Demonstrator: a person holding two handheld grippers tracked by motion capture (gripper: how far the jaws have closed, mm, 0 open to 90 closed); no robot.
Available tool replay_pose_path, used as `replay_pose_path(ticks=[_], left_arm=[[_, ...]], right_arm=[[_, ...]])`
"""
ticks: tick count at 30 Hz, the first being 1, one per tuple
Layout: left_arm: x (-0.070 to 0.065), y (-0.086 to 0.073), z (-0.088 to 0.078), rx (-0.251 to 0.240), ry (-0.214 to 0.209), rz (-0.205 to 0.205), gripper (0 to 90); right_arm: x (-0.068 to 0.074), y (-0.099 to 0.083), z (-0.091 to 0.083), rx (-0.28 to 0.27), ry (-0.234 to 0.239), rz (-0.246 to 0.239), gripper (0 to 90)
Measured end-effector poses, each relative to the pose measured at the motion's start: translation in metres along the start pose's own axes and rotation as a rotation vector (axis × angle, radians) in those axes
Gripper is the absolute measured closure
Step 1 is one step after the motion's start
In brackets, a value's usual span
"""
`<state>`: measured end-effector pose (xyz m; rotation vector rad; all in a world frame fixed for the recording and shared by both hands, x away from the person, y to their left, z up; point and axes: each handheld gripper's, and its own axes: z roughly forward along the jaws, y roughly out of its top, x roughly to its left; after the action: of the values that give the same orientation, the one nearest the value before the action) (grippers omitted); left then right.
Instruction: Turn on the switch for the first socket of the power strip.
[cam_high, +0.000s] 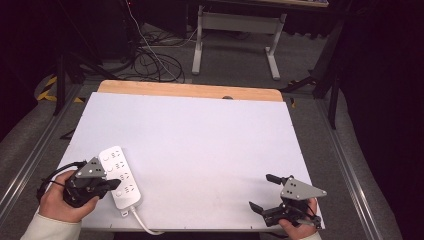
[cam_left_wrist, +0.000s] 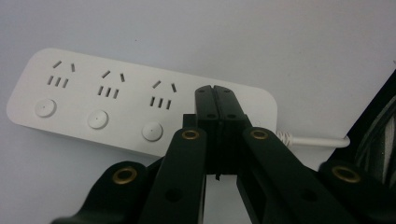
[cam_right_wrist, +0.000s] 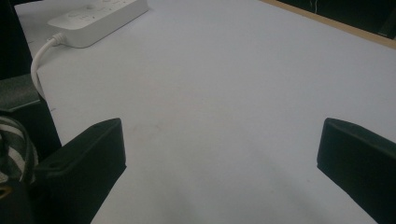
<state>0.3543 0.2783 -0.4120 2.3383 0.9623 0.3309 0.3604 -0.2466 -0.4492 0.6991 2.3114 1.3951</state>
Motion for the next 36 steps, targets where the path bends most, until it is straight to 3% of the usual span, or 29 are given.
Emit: replay_pose_path(ticks=[6, 11, 17, 25, 36], left_arm=[[-0.002, 0.001, 0.005, 0.056, 0.015, 0.038, 90.0], [-0.002, 0.001, 0.007, 0.084, 0.002, 0.050, 90.0], [0.002, 0.002, 0.014, 0.124, -0.038, 0.013, 90.0], [0.004, 0.002, 0.020, 0.180, -0.039, -0.006, 90.0], [0.007, 0.001, 0.024, 0.182, -0.051, -0.028, 90.0]], right_arm=[[0.000, 0.000, 0.000, 0.000, -0.001, -0.001, 1.8], [0.000, 0.000, 0.000, -0.001, -0.003, -0.002, 1.8], [0.000, 0.000, 0.000, -0.002, -0.001, -0.002, 1.8], [0.000, 0.000, 0.000, 0.000, 0.001, -0.003, 1.8], [0.000, 0.000, 0.000, -0.001, 0.002, -0.004, 1.8]])
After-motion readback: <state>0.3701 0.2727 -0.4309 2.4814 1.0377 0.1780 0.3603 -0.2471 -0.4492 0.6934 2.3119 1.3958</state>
